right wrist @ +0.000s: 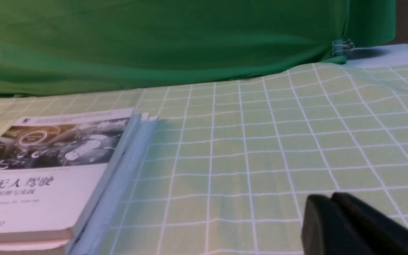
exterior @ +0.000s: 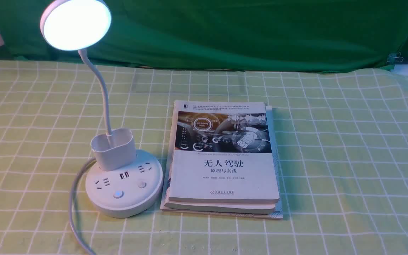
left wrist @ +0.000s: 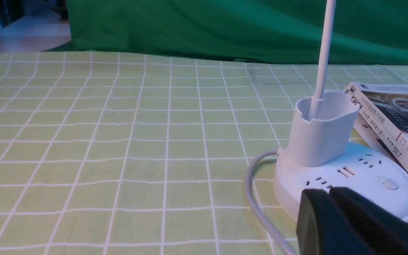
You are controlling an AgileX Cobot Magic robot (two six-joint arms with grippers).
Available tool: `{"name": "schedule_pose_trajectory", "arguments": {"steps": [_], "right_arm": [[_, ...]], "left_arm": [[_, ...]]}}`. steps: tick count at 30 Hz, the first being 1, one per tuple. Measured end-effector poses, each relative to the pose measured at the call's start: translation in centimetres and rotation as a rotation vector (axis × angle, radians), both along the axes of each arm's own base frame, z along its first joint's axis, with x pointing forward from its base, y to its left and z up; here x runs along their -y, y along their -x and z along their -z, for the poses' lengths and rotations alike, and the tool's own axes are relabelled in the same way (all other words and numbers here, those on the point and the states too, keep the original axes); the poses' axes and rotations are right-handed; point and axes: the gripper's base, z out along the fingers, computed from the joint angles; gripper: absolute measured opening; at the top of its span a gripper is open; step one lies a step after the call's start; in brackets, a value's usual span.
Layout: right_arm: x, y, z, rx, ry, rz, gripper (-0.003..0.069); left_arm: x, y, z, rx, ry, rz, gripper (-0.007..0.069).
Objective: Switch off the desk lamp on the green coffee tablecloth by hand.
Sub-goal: 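Press the power button on the round power strip under the lamp with the left gripper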
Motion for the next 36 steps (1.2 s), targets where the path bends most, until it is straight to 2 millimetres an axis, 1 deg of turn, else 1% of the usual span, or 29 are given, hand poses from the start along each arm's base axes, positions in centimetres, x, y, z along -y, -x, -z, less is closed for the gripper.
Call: {"name": "schedule_pose_trajectory", "arguments": {"steps": [13, 14, 16, 17, 18, 20, 21, 23, 25, 27, 28, 29, 30, 31, 32, 33, 34, 35, 36], "right_arm": [[0.0, 0.0, 0.0, -0.001, 0.000, 0.000, 0.0029], [0.0, 0.0, 0.0, -0.001, 0.000, 0.000, 0.0029], [0.0, 0.0, 0.0, -0.001, 0.000, 0.000, 0.0029], [0.0, 0.0, 0.0, -0.001, 0.000, 0.000, 0.0029], [0.0, 0.0, 0.0, -0.001, 0.000, 0.000, 0.0029], [0.0, 0.0, 0.0, -0.001, 0.000, 0.000, 0.0029], [0.0, 0.0, 0.0, -0.001, 0.000, 0.000, 0.0029], [0.0, 0.0, 0.0, -0.001, 0.000, 0.000, 0.0029], [0.0, 0.0, 0.0, -0.001, 0.000, 0.000, 0.0029], [0.0, 0.0, 0.0, -0.001, -0.001, 0.000, 0.0029], [0.0, 0.0, 0.0, -0.001, -0.001, 0.000, 0.0029], [0.0, 0.0, 0.0, -0.001, 0.000, 0.000, 0.0029], [0.0, 0.0, 0.0, -0.001, 0.000, 0.000, 0.0029], [0.0, 0.0, 0.0, -0.001, 0.000, 0.000, 0.0029], [0.0, 0.0, 0.0, -0.001, 0.000, 0.000, 0.0029], [0.0, 0.0, 0.0, -0.001, 0.000, 0.000, 0.0029], [0.0, 0.0, 0.0, -0.001, 0.000, 0.000, 0.0029], [0.0, 0.0, 0.0, -0.001, -0.001, 0.000, 0.0029], [0.0, 0.0, 0.0, -0.001, -0.001, 0.000, 0.0029]], "left_arm": [[0.0, 0.0, -0.2, 0.018, -0.002, -0.002, 0.0005], [0.0, 0.0, -0.4, 0.040, 0.033, -0.004, 0.0005], [0.1, -0.1, -1.0, 0.100, 0.203, -0.012, 0.0005], [0.1, -0.1, -1.1, 0.114, 0.238, -0.013, 0.0005], [0.0, -0.1, -1.7, 0.171, 0.409, -0.024, 0.0005], [-0.2, -0.1, -2.3, 0.229, 0.590, -0.038, 0.0005], [-0.4, 0.0, -2.6, 0.262, 0.654, -0.045, 0.0005], [-0.6, 0.0, -3.0, 0.312, 0.685, -0.054, 0.0006], [-0.7, 0.1, -3.2, 0.334, 0.699, -0.056, 0.0006], [-0.5, 0.1, -3.5, 0.300, 0.709, -0.043, 0.0006], [-0.3, 0.1, -4.0, 0.271, 0.700, -0.031, 0.0006], [-0.2, 0.1, -4.7, 0.258, 0.687, -0.020, 0.0006], [0.1, 0.0, -5.3, 0.211, 0.654, -0.011, 0.0006], [0.3, 0.0, -6.4, 0.171, 0.609, 0.002, 0.0006], [0.5, -0.3, -7.8, 0.116, 0.554, 0.011, 0.0006], [0.7, -0.7, -8.6, 0.033, 0.495, 0.019, 0.0006], [0.7, -0.8, -8.9, 0.034, 0.485, 0.019, 0.0006], [1.0, -1.6, -10.0, -0.112, 0.381, 0.031, 0.0006], [1.0, -1.9, -10.3, -0.132, 0.361, 0.034, 0.0006]]}}
